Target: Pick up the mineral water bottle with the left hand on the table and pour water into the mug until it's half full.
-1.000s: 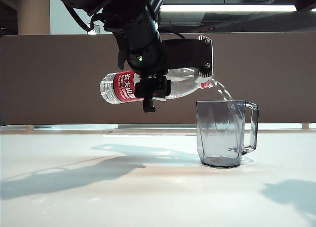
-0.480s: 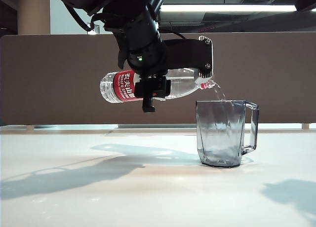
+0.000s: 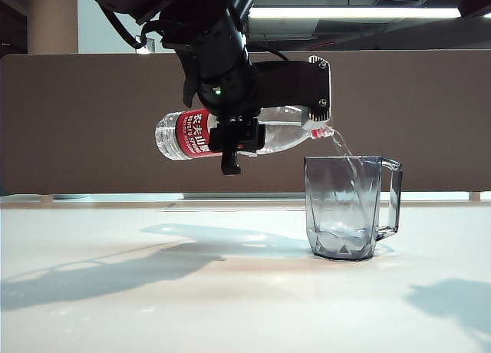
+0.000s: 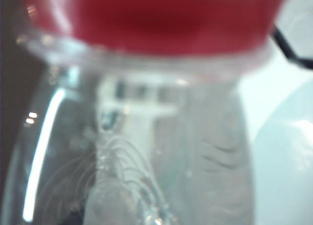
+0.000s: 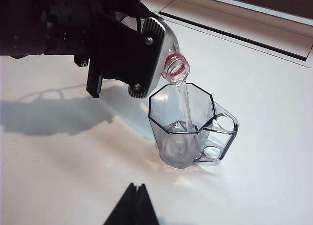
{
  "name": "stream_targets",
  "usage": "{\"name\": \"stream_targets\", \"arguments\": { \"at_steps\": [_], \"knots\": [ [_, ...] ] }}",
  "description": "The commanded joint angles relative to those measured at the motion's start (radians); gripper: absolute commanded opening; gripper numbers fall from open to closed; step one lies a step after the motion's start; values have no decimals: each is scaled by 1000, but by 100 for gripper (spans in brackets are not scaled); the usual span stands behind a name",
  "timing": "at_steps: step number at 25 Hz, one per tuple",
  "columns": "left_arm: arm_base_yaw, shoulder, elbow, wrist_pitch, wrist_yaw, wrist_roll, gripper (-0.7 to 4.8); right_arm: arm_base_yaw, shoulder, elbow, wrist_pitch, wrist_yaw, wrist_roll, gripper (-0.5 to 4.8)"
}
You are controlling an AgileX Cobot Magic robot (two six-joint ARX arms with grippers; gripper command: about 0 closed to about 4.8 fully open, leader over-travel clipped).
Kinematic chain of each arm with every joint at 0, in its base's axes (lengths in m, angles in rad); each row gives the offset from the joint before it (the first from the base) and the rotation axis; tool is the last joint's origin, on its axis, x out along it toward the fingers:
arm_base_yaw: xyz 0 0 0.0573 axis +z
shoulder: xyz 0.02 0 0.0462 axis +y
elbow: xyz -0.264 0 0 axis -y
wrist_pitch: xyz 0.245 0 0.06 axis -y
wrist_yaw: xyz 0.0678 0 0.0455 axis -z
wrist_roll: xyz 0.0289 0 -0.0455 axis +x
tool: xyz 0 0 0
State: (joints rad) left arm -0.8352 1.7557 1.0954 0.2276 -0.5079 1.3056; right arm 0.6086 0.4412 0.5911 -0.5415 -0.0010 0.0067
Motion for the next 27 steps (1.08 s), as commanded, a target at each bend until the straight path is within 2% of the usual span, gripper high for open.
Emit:
{"name": "stream_targets", "arguments": {
  "at_steps": [1,27],
  "knots": [
    [-3,-8,8,42,-12,4,174,1,-1,5,13,-2,1,-1],
    [-3,-8,8,42,-24,15,174,1,-2,5,13,-2,1,-2]
  ]
}}
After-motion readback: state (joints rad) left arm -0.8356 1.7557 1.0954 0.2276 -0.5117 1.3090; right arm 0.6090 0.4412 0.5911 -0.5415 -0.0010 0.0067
